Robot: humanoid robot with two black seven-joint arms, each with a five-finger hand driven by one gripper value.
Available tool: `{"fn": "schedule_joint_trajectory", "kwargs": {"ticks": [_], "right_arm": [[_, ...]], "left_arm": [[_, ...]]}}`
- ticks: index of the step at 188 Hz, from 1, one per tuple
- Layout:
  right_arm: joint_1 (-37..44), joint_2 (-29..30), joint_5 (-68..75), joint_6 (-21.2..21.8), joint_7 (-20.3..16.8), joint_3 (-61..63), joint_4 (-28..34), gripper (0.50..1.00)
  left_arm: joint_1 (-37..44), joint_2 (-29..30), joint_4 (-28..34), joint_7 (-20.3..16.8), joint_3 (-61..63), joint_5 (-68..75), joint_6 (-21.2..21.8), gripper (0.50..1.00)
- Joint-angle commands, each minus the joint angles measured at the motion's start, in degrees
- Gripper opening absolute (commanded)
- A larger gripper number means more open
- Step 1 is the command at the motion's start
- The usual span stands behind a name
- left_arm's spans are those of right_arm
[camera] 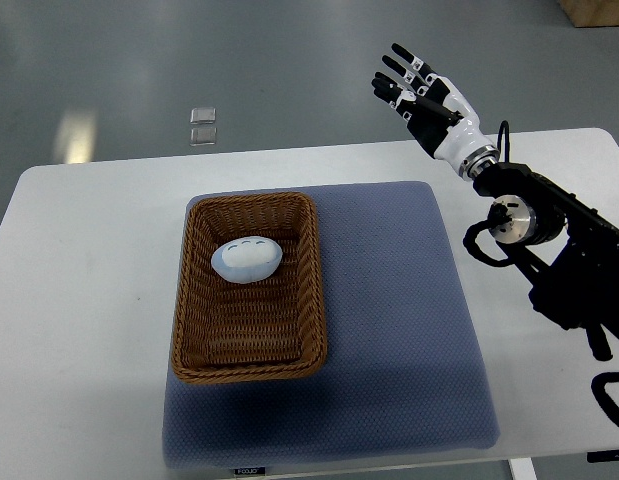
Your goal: Place blue toy in brown basket
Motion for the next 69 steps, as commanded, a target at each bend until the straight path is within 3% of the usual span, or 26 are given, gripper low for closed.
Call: {"fn": "schedule_joint_trajectory", "kwargs": {"ticks": [1,69], "right_arm": [[-4.0,1.8,2.1,0.3,0.1,3.6,-0.3,0.911],[-4.8,2.3,2.6,0.6,1.2,3.6,-3.1,0.911]], "left_arm": [[0.0,0.0,-0.1,0.0,0.0,0.0,0.0,1.000],[0.0,0.0,-0.1,0.0,0.1,0.0,0.0,1.000]]}}
